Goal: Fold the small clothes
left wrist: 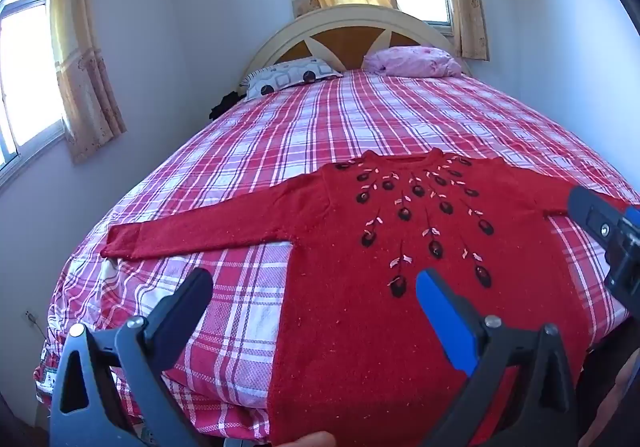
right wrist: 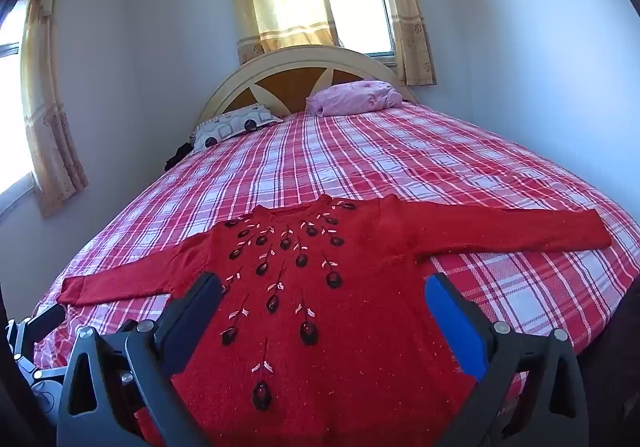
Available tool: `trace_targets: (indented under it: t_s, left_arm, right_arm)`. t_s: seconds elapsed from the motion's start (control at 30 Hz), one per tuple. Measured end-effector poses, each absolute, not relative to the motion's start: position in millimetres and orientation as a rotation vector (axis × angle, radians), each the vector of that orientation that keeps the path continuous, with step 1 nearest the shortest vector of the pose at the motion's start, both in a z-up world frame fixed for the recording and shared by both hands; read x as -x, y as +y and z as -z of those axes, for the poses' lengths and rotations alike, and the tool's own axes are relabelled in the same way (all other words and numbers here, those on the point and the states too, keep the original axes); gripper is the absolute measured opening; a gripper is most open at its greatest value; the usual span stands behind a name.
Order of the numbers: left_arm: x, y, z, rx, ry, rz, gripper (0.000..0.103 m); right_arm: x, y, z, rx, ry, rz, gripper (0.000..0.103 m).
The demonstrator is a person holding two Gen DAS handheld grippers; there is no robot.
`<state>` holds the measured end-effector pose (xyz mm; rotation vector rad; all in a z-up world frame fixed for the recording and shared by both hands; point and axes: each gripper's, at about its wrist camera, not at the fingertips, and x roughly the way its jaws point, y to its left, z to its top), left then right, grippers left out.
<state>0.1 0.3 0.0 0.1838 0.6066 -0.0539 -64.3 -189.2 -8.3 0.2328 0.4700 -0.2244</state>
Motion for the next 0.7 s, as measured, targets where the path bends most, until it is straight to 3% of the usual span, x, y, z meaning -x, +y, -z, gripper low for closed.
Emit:
trace_targets:
  t_s: [0.7]
  left_arm:
    - [-2.7,7.2,5.0,-0.159,0.626,0.059,0.101]
  right_arm:
    - [66.1,-189.9,11.0,-0.231,0.462,0.232,0.102]
